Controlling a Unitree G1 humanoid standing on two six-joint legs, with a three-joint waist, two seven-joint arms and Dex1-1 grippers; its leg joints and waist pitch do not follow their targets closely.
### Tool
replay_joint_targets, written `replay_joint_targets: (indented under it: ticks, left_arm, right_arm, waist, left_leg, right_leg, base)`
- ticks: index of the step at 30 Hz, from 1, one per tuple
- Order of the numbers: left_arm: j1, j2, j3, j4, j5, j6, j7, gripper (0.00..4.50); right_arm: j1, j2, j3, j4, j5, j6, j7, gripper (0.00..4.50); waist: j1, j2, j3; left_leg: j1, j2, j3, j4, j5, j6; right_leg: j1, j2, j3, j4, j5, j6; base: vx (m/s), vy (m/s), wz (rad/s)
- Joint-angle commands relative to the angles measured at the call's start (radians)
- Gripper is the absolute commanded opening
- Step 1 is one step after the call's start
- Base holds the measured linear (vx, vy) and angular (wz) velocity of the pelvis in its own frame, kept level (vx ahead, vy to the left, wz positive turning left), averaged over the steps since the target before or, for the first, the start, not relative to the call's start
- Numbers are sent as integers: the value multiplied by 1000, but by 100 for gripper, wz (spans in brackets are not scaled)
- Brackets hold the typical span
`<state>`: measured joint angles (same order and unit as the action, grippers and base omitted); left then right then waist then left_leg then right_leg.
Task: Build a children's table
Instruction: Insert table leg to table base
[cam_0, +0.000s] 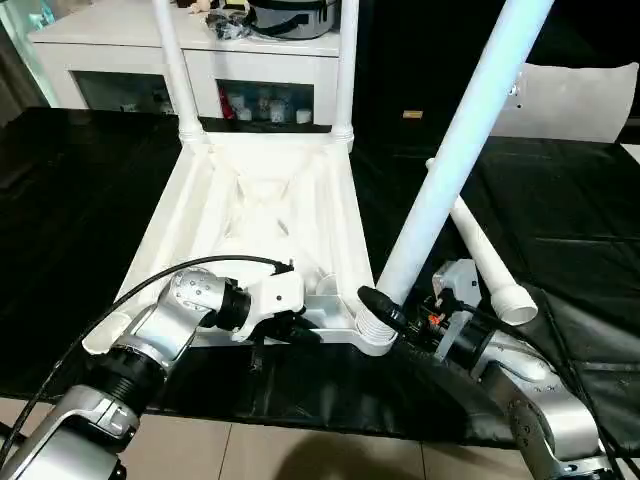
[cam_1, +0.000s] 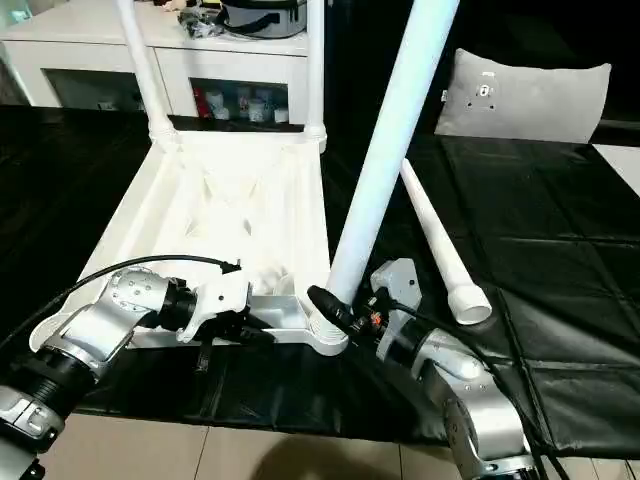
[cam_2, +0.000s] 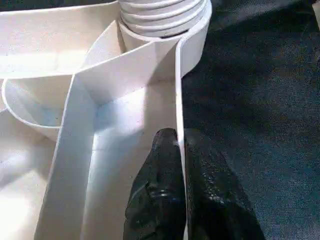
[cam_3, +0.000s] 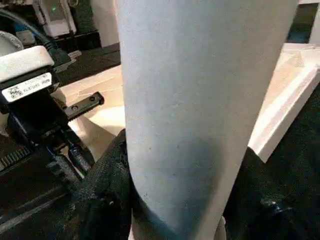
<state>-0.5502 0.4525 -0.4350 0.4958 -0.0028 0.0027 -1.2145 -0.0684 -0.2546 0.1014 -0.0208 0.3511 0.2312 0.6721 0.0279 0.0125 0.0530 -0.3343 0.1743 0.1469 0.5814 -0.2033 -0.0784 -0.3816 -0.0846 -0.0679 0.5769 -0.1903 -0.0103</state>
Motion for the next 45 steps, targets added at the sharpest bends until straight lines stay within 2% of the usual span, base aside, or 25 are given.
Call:
replay_joint_targets:
  ticks: [1,5,9,10,14,17,21,24,26,27,28,29,30,31,32,33,34,35,37,38,40,41,42,44,45]
  left_arm:
    - [-31,0,33,6,19,-1,31,0]
    - [-34,2,33,11,20,-1,32,0]
    - [-40,6,31,20,24,-4,32,0]
    - [-41,7,30,23,25,-6,31,0]
    - [-48,9,26,34,29,-11,25,0]
    - [-58,14,15,44,41,-21,17,0]
    - [-60,15,13,45,43,-24,13,0]
    - [-60,21,8,35,44,-26,-1,0]
    - [-61,23,8,33,44,-27,-6,0]
    - [-62,24,8,30,45,-27,-9,0]
    - [-64,25,7,29,44,-30,-14,0]
    - [-70,25,6,29,42,-34,-24,0]
    - [-70,25,6,30,42,-34,-24,0]
    - [-76,26,6,26,40,-37,-34,0]
    - [-80,26,7,25,38,-39,-41,0]
    - [-83,27,7,23,37,-41,-47,0]
    - [-92,28,9,24,32,-43,-59,0]
    - [-108,29,13,30,25,-40,-76,0]
    - [-120,31,16,39,24,-40,-86,0]
    - [-125,34,16,44,26,-44,-89,0]
    - [-133,41,17,56,30,-50,-95,0]
    - [-134,45,19,60,33,-48,-91,0]
    - [-134,47,21,63,35,-46,-89,0]
    - [-126,55,29,58,36,-27,-81,0]
    - [-115,60,37,45,32,-6,-74,0]
  right_arm:
    - [37,9,-7,78,-2,51,-23,190]
    - [38,18,-23,87,20,48,-21,190]
    - [43,-1,-10,93,6,40,-7,190]
    - [44,-5,-8,93,-1,39,-4,190]
    - [41,-48,32,107,-67,30,10,190]
    - [0,-109,114,146,-154,33,48,190]
    - [-31,-120,136,174,-167,45,66,190]
    - [-87,-144,178,219,-186,68,116,190]
    - [-94,-156,194,221,-187,74,135,190]
    - [-95,-163,201,221,-187,75,143,190]
    - [-94,-167,206,219,-185,79,153,190]
    - [-90,-174,213,211,-180,88,171,190]
    - [-90,-174,213,210,-180,89,172,190]
    - [-84,-180,220,202,-179,95,189,190]
    - [-80,-185,225,198,-177,99,200,190]
    - [-79,-189,231,195,-174,102,211,190]
    - [-75,-198,240,189,-167,108,230,190]
    - [-74,-208,252,180,-161,118,255,190]
    - [-75,-215,260,176,-159,124,269,190]
    - [-76,-217,263,175,-160,125,272,190]
    - [-82,-217,265,176,-162,127,275,190]
    - [-88,-212,262,180,-162,127,271,190]
    - [-91,-208,259,182,-162,128,269,190]
    - [-101,-191,247,192,-157,122,258,190]
    - [-105,-183,243,197,-157,119,254,190]
  waist:
    - [-10,13,-42]
    - [-9,16,-39]
    - [-7,17,-38]
    - [-6,23,-38]
    - [-8,23,-38]
    - [-10,27,-37]
    - [-14,29,-36]
    - [-26,25,-34]
    - [-31,28,-34]
    - [-34,19,-34]
    - [-35,11,-27]
    - [-33,18,-27]
    - [-33,18,-29]
    - [-34,7,-18]
    - [-32,7,-15]
    - [-30,7,-17]
    - [-30,2,-9]
    - [-28,1,-5]
    - [-26,-1,-6]
    - [-25,-2,-2]
    - [-24,-1,-3]
    - [-23,0,-1]
    - [-24,-2,-2]
    - [-24,0,-3]
    - [-24,2,-5]
  left_leg:
    - [-3,46,-18,-95,-453,0]
    - [1,45,-16,-95,-477,-3]
    - [1,42,-14,-93,-456,1]
    - [1,42,-15,-93,-455,1]
    - [-2,42,-16,-94,-452,3]
    - [-2,41,-16,-94,-457,3]
    - [4,35,-18,-87,-471,7]
    - [4,34,-21,-85,-498,10]
    - [10,34,-21,-84,-517,10]
    - [5,34,-23,-84,-511,16]
    - [1,35,-23,-88,-508,18]
    - [3,37,-24,-90,-510,20]
    - [4,39,-23,-91,-511,19]
    - [0,40,-22,-95,-513,22]
    - [-4,41,-23,-100,-511,24]
    - [0,43,-22,-101,-504,24]
    - [-2,44,-20,-103,-500,27]
    - [0,44,-18,-105,-500,30]
    - [0,46,-16,-106,-478,32]
    - [-5,47,-15,-109,-462,35]
    - [-7,48,-15,-109,-442,35]
    - [-12,49,-16,-113,-434,33]
    - [-13,50,-16,-113,-427,32]
    - [-12,51,-14,-113,-410,29]
    - [-14,54,-16,-114,-405,23]
  right_leg:
    - [20,-60,41,-97,-523,-99]
    - [17,-60,41,-100,-527,-109]
    - [19,-61,41,-102,-545,-101]
    - [18,-61,42,-102,-547,-101]
    - [21,-60,40,-102,-542,-100]
    - [22,-58,38,-101,-559,-93]
    - [14,-61,32,-117,-665,-56]
    - [11,-58,24,-118,-680,-52]
    - [7,-58,22,-124,-689,-47]
    - [11,-59,20,-122,-690,-46]
    - [10,-59,21,-125,-694,-41]
    - [7,-60,24,-123,-691,-40]
    - [7,-60,27,-122,-668,-48]
    - [2,-59,29,-123,-661,-50]
    - [6,-58,33,-118,-648,-52]
    - [4,-59,37,-115,-623,-62]
    - [2,-59,39,-116,-611,-67]
    - [1,-58,41,-116,-600,-73]
    - [4,-59,45,-111,-562,-91]
    - [6,-59,47,-109,-538,-100]
    - [10,-60,48,-105,-507,-115]
    - [14,-60,48,-101,-494,-123]
    - [17,-61,47,-101,-490,-125]
    - [17,-62,50,-98,-467,-142]
    - [21,-62,50,-94,-452,-150]
  base:
    - [0,0,0]
    - [0,0,0]
    - [0,0,0]
    - [0,0,0]
    - [0,0,0]
    - [0,0,0]
    - [0,0,0]
    - [0,0,0]
    - [0,0,0]
    - [0,0,0]
    - [0,0,0]
    - [0,0,0]
    - [0,0,0]
    - [0,0,0]
    - [0,0,0]
    - [0,0,0]
    - [0,0,0]
    - [0,0,0]
    - [0,0,0]
    - [0,0,0]
    - [0,0,0]
    - [0,0,0]
    - [0,0,0]
    - [0,0,0]
    - [0,0,0]
